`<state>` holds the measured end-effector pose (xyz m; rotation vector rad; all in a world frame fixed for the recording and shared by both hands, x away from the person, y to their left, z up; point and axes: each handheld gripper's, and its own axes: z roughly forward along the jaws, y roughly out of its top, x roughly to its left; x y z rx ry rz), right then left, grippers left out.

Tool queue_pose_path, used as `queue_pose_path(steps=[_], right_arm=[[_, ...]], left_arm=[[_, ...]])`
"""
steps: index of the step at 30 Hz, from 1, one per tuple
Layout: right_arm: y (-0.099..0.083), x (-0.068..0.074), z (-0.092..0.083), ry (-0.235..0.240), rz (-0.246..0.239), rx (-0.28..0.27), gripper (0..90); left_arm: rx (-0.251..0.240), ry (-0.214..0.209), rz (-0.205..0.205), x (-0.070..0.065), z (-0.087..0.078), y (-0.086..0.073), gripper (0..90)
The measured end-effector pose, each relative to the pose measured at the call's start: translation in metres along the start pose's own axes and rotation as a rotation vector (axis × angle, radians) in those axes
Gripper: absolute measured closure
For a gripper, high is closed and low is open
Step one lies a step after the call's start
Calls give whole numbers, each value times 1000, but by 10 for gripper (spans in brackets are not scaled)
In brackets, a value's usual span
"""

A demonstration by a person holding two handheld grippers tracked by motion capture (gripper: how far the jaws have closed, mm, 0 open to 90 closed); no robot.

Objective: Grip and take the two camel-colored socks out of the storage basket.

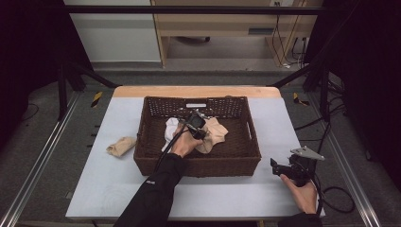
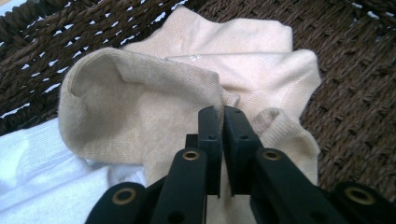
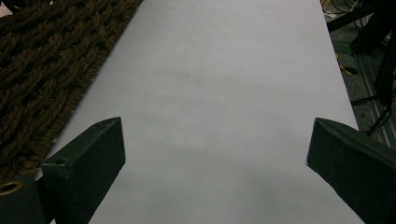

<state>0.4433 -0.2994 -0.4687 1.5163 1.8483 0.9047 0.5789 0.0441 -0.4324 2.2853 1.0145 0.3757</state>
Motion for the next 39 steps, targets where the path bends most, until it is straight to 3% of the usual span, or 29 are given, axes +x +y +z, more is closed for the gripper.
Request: queue_pose_path(steps=[3, 5, 8, 12, 14, 18, 20, 21, 23, 24, 25, 28, 31, 39], right_arm=[[0, 0, 0, 1, 3, -1, 47], [0, -1, 0, -1, 3, 2, 47], [0, 0, 0, 0, 1, 0, 47], [0, -1, -1, 0, 1, -7, 47], [0, -1, -1, 0, 3, -4, 47], [0, 1, 0, 3, -1, 0, 47], [0, 1, -1, 3, 0, 1, 47], [0, 0, -1, 0, 2, 1, 47], [0, 0, -1, 0, 2, 1, 46], [0, 0, -1, 0, 2, 1, 46], [0, 0, -1, 1, 1, 2, 46], [0, 0, 0, 2, 2, 3, 46], [0, 0, 0, 0, 0, 4, 46], [0, 0, 0, 3, -1, 4, 46]], left_arm=[[-23, -3, -6, 1, -4, 1, 885], [-66, 0, -16, 1, -9, 1, 887], [-63, 10, -6, 0, -11, 2, 889], [-99, 10, 0, -1, -16, 3, 890], [-96, 3, -4, -1, -15, 2, 890], [-40, 15, 19, -2, -9, 0, 859], [-35, 23, 30, -2, -7, 0, 815], [-51, 30, 39, -2, -4, -1, 647], [-77, 34, 36, -2, -2, -1, 480], [-90, 32, 37, -1, -1, -1, 480], [-87, 25, 45, 0, 4, -2, 359], [-73, 18, 42, 0, 9, -4, 278], [-36, 21, 65, 1, 12, -6, 334], [49, 2, 99, -2, 9, -6, 746]])
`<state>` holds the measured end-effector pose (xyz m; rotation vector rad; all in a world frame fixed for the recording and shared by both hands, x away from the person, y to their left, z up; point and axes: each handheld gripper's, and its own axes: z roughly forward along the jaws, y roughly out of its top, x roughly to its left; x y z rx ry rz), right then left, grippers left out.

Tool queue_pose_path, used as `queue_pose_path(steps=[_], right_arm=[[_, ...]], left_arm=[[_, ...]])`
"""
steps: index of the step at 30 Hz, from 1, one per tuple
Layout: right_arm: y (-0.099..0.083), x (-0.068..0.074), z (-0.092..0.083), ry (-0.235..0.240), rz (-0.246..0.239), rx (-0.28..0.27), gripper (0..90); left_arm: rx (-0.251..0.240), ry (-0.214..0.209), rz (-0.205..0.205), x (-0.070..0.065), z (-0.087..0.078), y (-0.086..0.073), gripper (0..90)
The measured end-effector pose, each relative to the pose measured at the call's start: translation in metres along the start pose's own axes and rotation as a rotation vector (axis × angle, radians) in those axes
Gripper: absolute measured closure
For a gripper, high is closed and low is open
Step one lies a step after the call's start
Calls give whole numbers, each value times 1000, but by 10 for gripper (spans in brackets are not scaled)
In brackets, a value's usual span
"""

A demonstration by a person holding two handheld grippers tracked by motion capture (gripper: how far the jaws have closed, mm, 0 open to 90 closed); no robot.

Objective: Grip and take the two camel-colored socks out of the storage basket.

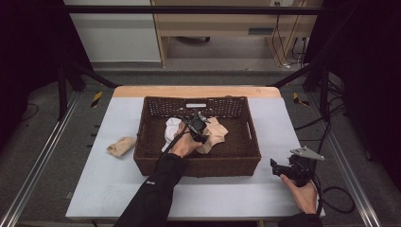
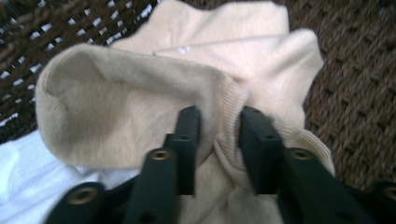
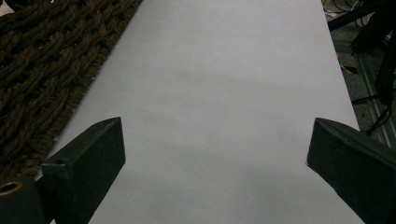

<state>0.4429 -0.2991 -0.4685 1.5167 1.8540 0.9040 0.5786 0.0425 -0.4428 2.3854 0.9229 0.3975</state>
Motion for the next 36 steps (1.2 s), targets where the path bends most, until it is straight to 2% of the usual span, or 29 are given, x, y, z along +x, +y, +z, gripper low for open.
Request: queue_pose_path(steps=[2, 5, 8, 9, 10, 11, 12, 13, 14, 15, 17, 18, 20, 21, 22, 23, 24, 26, 27, 36], right_arm=[[0, 0, 0, 0, 1, 0, 46], [0, 0, 0, 0, 4, 0, 46], [0, 0, -1, -1, 2, -1, 46], [0, 0, -1, -1, 2, -1, 46], [0, -1, 0, -1, 3, 0, 46], [0, 0, 0, -1, 3, 0, 46], [0, 0, 0, -1, 3, 0, 46], [0, 0, 0, -2, 2, 2, 46], [0, 0, 0, -3, 2, 3, 46], [0, 0, 0, -3, 2, 3, 46], [0, 0, 0, -5, 0, 2, 46], [0, -1, 0, -5, 1, 2, 46], [0, -1, 0, -5, 2, 3, 46], [0, -1, 0, -4, 4, 3, 46], [0, -1, 0, -5, 2, 3, 46], [0, -1, 0, -4, 5, 1, 46], [0, -1, 0, -5, 4, 0, 46], [0, -1, 0, -5, 5, -1, 46], [0, -1, 0, -5, 3, 1, 46], [0, -2, 0, -10, 1, 2, 46]], left_arm=[[-3, -1, -23, 1, -2, 0, 819], [-16, 1, -34, 1, -6, 2, 851], [-95, 7, -47, 0, -18, 3, 857], [-95, 7, -47, 0, -18, 3, 858], [-156, 5, -47, 0, -26, 3, 858], [-182, 1, -46, -1, -30, 2, 859], [-182, 1, -46, -1, -30, 2, 859], [-223, 18, -40, -1, -36, 1, 859], [-246, 20, -43, 1, -40, 0, 860], [-246, 20, -43, 1, -40, 0, 860], [-312, 26, -57, 5, -53, -2, 860], [-312, 26, -57, 5, -53, -2, 860], [-365, 23, -65, 7, -65, -2, 860], [-408, 19, -70, 8, -75, -3, 862], [-408, 19, -70, 8, -75, -3, 862], [-455, 9, -74, 8, -86, -4, 862], [-474, 7, -76, 8, -91, -4, 863], [-490, 2, -77, 8, -97, -5, 863], [-518, -7, -79, 8, -106, -7, 863], [-605, -16, -84, 14, -142, -24, 863]])
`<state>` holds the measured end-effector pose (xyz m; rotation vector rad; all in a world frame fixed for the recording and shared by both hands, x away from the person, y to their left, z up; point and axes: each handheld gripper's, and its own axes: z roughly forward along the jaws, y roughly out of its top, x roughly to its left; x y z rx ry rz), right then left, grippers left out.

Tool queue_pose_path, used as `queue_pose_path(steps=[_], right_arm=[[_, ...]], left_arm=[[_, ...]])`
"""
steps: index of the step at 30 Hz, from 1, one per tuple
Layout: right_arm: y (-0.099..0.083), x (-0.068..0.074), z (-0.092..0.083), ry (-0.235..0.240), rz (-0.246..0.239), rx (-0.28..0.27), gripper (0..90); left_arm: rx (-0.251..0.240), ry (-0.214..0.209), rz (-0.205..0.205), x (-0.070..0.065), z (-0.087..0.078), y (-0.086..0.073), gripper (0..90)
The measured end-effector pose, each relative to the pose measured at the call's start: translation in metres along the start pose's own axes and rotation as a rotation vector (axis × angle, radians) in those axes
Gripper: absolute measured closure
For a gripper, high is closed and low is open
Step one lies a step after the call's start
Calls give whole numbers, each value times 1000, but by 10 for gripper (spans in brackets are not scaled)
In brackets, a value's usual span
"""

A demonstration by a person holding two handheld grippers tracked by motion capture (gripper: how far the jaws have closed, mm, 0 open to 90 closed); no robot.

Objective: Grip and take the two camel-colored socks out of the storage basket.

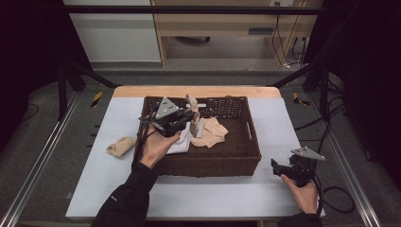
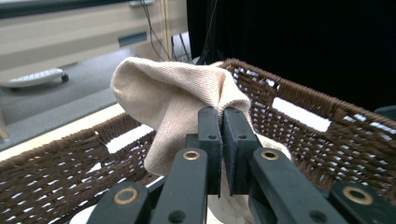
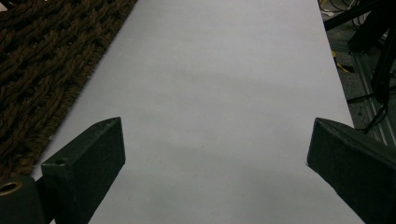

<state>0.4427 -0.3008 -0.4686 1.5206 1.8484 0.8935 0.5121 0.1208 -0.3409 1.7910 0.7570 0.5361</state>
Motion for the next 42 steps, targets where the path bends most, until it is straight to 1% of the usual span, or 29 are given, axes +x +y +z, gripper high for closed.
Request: queue_pose_path(steps=[1, 2, 3, 4, 7, 9, 10, 11, 12, 13, 15, 16, 17, 18, 19, 20, 21, 27, 30, 31, 33, 35, 37, 39, 40, 41, 42], right_arm=[[0, 0, 0, 0, 0, 0, 46], [0, 0, 0, 0, 2, -2, 46], [0, 0, 0, 0, 2, -2, 46], [0, 0, 0, 0, 4, -2, 46], [0, 0, 0, -1, 0, 0, 46], [0, 0, 0, -2, -5, 2, 46], [-1, 0, 0, -3, -4, 3, 46], [-1, 0, 0, -3, -4, 3, 46], [-1, 1, 0, -3, -4, 4, 46], [-1, 1, 0, -3, -4, 4, 46], [-1, 1, 0, -4, -7, 5, 46], [-1, 1, 0, -5, -9, 5, 46], [-1, 1, 0, -5, -8, 3, 46], [-1, 1, 0, -4, -9, 4, 46], [-1, 1, -1, -4, -10, 5, 46], [-1, 1, -1, -4, -12, 3, 46], [-1, 1, -1, -4, -12, 3, 46], [-1, 2, 0, -5, -7, 12, 47], [-1, 1, 0, -5, -6, 13, 47], [-1, 1, 0, -5, -6, 13, 47], [-2, 1, -1, -3, -3, 13, 47], [-2, 1, -1, -4, -4, 10, 47], [-2, 1, -1, -2, -4, 8, 47], [-2, 1, -1, -1, -8, 8, 47], [-1, 1, -2, -1, -5, 3, 47], [-1, 1, -2, -1, -5, 3, 47], [-1, 1, -2, 2, -5, 0, 47]], left_arm=[[0, 0, 0, 0, 0, 0, 864], [-22, 2, -7, 3, -11, -1, 863], [-22, 2, -7, 3, -11, -1, 863], [-32, 3, -12, 5, -16, -1, 863], [-56, 16, -19, 11, -32, -4, 863], [-78, 31, -29, 18, -48, -6, 863], [-88, 34, -34, 20, -53, -7, 863], [-88, 34, -34, 20, -53, -7, 863], [-105, 42, -42, 25, -64, -9, 863], [-105, 42, -42, 25, -64, -9, 863], [-113, 51, -53, 30, -74, -11, 863], [-122, 62, -63, 35, -83, -15, 863], [-122, 62, -63, 35, -83, -15, 863], [-134, 77, -77, 40, -93, -19, 863], [-137, 84, -81, 44, -98, -22, 863], [-139, 89, -85, 46, -102, -24, 863], [-139, 89, -85, 46, -102, -24, 863], [-164, 134, -124, 64, -129, -38, 863], [-162, 163, -130, 71, -137, -42, 862], [-162, 163, -130, 71, -137, -42, 862], [-154, 174, -142, 75, -141, -46, 862], [-146, 191, -145, 78, -142, -51, 861], [-134, 214, -141, 80, -143, -56, 861], [-127, 228, -150, 84, -145, -60, 860], [-119, 252, -146, 87, -147, -64, 860], [-119, 252, -146, 87, -147, -64, 860], [-107, 268, -147, 89, -149, -69, 860]])
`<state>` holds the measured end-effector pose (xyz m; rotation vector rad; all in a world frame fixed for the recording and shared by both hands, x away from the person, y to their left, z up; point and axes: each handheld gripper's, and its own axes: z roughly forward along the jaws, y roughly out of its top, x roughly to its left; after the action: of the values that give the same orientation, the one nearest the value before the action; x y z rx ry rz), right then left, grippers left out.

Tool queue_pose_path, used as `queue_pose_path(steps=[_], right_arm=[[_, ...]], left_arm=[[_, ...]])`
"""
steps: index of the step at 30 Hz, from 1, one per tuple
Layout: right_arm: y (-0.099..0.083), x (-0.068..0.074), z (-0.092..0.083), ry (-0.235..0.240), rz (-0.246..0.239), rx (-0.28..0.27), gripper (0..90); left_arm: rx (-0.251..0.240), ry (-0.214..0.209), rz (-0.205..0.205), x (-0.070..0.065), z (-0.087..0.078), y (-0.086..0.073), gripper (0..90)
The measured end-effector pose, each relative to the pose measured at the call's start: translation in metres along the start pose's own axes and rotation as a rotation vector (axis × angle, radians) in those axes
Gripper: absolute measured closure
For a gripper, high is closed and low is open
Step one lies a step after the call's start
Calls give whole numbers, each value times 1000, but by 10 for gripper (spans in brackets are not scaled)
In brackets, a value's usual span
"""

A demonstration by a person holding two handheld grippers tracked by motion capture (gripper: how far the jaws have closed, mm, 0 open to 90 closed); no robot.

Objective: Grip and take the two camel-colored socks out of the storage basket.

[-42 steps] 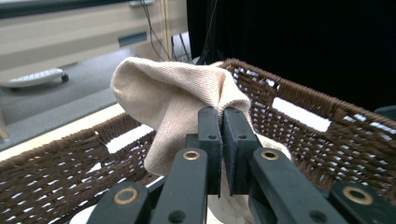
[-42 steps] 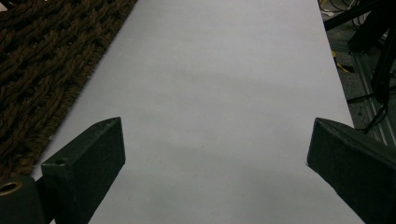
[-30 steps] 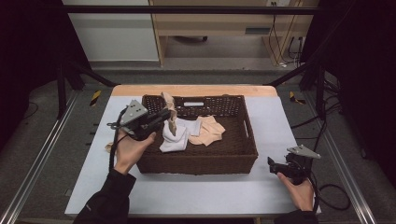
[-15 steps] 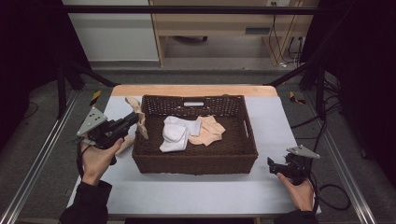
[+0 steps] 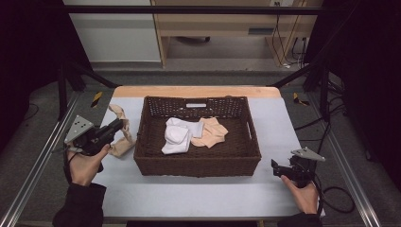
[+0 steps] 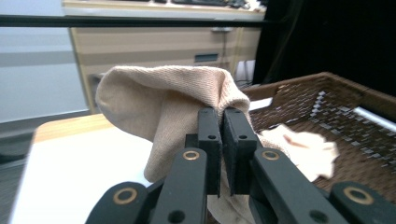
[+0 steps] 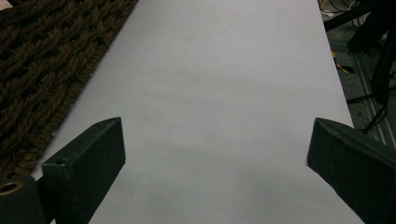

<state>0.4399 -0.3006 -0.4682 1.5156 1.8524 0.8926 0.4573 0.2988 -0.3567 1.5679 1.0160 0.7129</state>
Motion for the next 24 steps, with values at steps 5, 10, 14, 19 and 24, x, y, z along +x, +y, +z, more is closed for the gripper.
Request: queue_pose_path(steps=[5, 10, 14, 19, 24], right_arm=[[0, 1, 1, 0, -4, 3, 47], [0, 1, 1, -1, -3, 7, 47], [0, 1, 1, 0, -5, 9, 47], [0, 1, 1, 3, -7, 9, 47], [0, 1, 1, 3, -8, 11, 47]], left_arm=[[17, 27, -11, 8, -3, -8, 860], [76, 75, -30, 25, 1, -24, 860], [128, 95, -41, 33, 6, -38, 859], [217, 106, -25, 39, 15, -57, 856], [275, 99, -19, 42, 22, -68, 852]])
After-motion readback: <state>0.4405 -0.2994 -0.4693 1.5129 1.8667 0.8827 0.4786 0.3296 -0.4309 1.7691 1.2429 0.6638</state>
